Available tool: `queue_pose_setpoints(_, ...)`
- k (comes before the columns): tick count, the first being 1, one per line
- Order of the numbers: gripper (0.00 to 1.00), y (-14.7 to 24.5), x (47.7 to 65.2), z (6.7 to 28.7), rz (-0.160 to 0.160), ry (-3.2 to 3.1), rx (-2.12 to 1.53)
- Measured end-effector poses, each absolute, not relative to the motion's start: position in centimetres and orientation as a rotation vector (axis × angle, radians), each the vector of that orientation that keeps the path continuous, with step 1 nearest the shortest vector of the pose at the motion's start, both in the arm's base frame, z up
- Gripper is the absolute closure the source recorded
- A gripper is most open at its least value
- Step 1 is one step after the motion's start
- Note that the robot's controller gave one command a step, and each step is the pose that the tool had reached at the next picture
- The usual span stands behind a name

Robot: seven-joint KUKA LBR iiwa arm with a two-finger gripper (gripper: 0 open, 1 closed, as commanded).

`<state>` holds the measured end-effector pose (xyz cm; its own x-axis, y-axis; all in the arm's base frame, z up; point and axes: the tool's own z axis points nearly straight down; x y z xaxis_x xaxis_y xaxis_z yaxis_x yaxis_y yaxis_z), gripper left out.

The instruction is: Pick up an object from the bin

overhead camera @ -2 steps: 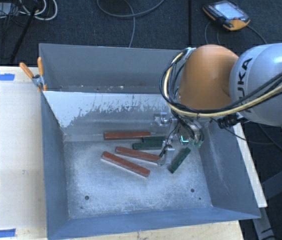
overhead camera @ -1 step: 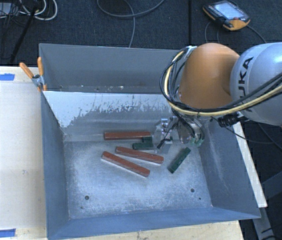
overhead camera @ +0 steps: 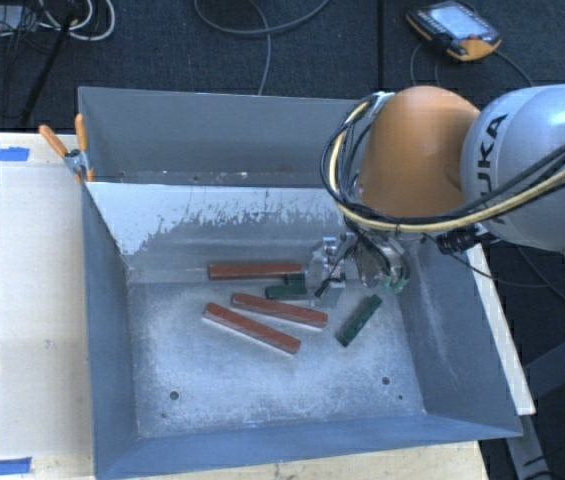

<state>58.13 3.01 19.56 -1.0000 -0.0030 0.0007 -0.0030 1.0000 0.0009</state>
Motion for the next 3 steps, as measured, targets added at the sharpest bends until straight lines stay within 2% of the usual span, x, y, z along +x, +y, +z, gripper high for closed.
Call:
queue_pose_setpoints(1, 1.00, 2.9, 59.3, 16.6, 0.000, -3.145, 0.120)
queue_pose_setpoints(2, 0.00, -1.1, 57.7, 13.1, -0.001, -3.129, 0.270)
queue_pose_setpoints(3, 0.00, -1.1, 57.7, 13.1, -0.001, -3.129, 0.269)
